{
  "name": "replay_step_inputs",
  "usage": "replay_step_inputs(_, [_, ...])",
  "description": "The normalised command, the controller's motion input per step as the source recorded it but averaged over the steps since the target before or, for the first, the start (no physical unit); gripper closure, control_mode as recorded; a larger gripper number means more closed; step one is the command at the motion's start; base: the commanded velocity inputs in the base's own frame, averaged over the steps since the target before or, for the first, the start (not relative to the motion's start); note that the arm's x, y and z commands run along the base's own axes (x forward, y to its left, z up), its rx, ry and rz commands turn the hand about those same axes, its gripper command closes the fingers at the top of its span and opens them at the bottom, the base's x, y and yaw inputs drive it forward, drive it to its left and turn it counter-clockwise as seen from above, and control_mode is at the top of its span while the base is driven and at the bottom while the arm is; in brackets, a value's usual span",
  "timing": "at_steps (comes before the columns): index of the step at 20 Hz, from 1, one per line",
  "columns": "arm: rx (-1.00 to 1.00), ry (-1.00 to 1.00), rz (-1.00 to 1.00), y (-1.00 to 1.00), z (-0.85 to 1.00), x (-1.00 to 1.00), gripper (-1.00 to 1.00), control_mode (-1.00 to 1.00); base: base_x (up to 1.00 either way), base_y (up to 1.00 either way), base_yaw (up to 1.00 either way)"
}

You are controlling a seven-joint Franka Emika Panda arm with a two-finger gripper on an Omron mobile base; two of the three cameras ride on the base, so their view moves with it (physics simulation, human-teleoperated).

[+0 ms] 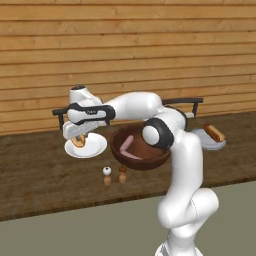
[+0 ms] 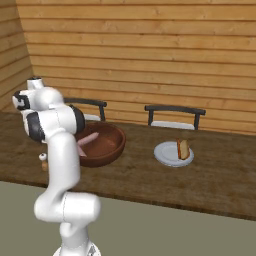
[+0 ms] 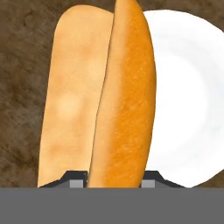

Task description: Place one bun and one sausage from the bowl on each plate.

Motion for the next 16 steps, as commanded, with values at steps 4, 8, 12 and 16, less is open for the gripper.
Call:
replay_step_inputs(4, [-0.02,0.13,0.01,0.00,-0.58,-0.21,1.00,-1.00,0.00,0.00,0.00])
replay_step_inputs(8, [0.00,0.02,0.00,0.00,-0.55,0.00,1.00,-1.00,0.00,0.00,0.00])
replay_step_inputs(12, [0.00,0.06,0.01,0.00,-0.65,0.04,1.00,-1.00,0.00,0.00,0.00])
replay_step_inputs(16, [-0.01,0.00,0.00,0.00,0.02,0.33,1.00,-1.00,0.00,0.00,0.00])
